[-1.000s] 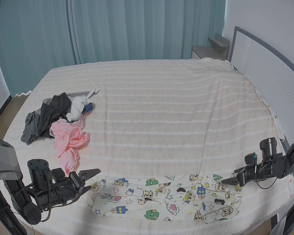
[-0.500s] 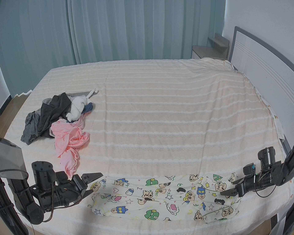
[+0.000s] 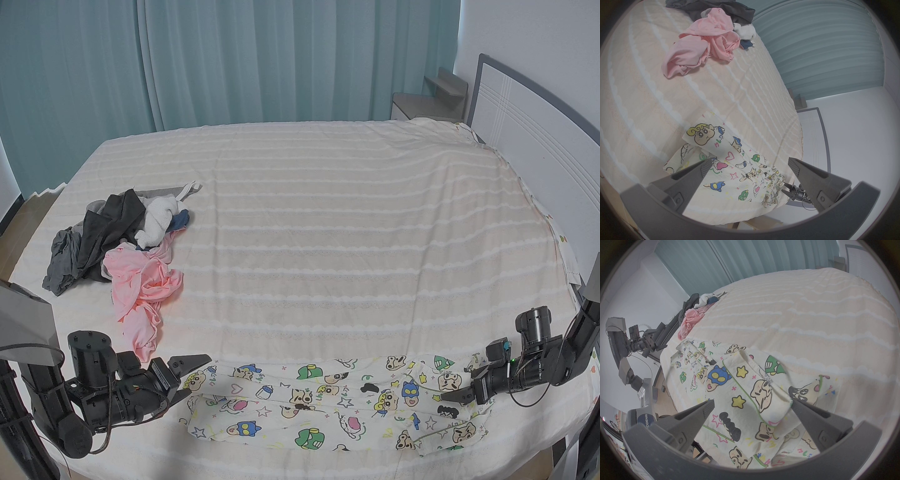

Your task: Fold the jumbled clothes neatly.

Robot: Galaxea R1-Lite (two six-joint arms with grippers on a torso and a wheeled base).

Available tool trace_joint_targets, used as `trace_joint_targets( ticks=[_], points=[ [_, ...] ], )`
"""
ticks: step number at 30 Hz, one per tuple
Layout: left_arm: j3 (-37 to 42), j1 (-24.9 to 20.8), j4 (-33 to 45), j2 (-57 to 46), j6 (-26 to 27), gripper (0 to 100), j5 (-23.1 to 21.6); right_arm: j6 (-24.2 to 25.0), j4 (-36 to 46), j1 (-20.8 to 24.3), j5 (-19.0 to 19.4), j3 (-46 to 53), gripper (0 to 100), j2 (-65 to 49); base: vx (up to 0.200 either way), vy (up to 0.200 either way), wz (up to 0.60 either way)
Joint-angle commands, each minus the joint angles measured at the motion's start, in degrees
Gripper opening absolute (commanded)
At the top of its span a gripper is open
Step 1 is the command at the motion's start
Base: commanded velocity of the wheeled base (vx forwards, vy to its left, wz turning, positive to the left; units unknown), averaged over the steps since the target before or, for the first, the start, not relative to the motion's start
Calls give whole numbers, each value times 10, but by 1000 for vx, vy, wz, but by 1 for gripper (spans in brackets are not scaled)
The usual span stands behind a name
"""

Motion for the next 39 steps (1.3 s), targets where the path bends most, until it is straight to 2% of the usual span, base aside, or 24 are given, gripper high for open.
trace_joint_targets(
  ticks=[1,5,16,22,34,39],
  points=[
    [9,-1,0,6,0,100,0,0,-8,2,-1,-3,0,38,0,0,0],
    [9,0,0,6,1,100,0,2,-34,1,-13,3,0,37,0,0,0],
    [9,-1,0,5,1,100,1,3,-89,-15,-11,43,0,-21,0,0,0],
    [9,-1,0,5,1,100,2,9,-88,-27,-11,35,0,-63,0,0,0],
    [10,-1,1,5,0,100,4,14,-88,-71,-16,-5,0,-29,0,0,0],
    [9,-1,0,5,0,100,4,14,-88,-72,-16,-10,0,-4,0,0,0]
  ],
)
